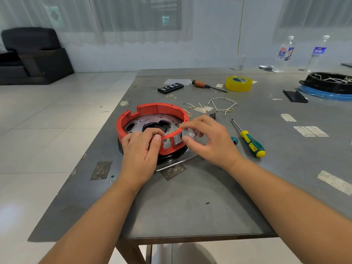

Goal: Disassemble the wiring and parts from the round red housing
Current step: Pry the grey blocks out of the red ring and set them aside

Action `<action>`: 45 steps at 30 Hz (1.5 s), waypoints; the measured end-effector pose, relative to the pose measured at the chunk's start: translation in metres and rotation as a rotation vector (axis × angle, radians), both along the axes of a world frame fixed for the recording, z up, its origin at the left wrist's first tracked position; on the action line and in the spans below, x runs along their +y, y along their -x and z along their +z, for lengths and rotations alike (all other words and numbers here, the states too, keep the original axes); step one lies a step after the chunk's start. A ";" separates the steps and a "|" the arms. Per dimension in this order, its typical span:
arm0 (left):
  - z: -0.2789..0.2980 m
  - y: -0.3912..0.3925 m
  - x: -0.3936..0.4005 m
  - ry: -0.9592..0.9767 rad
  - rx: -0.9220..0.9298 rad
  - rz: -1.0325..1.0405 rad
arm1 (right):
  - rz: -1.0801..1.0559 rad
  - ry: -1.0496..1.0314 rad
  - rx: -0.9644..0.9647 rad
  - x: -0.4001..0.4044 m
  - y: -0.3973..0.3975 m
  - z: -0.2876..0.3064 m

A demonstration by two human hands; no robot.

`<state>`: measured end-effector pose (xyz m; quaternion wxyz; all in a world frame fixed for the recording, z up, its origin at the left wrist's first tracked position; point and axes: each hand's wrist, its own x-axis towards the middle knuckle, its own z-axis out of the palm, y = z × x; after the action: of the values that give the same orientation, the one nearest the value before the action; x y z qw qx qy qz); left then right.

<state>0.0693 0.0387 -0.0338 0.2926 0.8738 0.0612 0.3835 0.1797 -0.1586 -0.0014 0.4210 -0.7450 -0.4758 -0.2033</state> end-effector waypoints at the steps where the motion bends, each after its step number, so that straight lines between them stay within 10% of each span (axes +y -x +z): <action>1: 0.000 0.000 0.000 0.000 0.000 0.002 | -0.039 -0.010 0.012 -0.003 -0.004 0.001; 10: 0.002 -0.001 -0.002 -0.004 0.002 0.022 | -0.441 0.124 0.406 -0.015 -0.076 0.021; 21: 0.001 -0.002 -0.003 0.010 -0.011 0.032 | -0.421 0.749 0.243 0.027 -0.128 0.035; 45: 0.000 -0.003 -0.004 -0.005 -0.031 0.049 | -0.512 0.789 0.217 0.016 -0.156 0.014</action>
<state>0.0725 0.0352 -0.0339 0.2818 0.8669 0.0770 0.4040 0.3352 -0.1422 0.0131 0.0902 -0.9579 -0.2713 -0.0254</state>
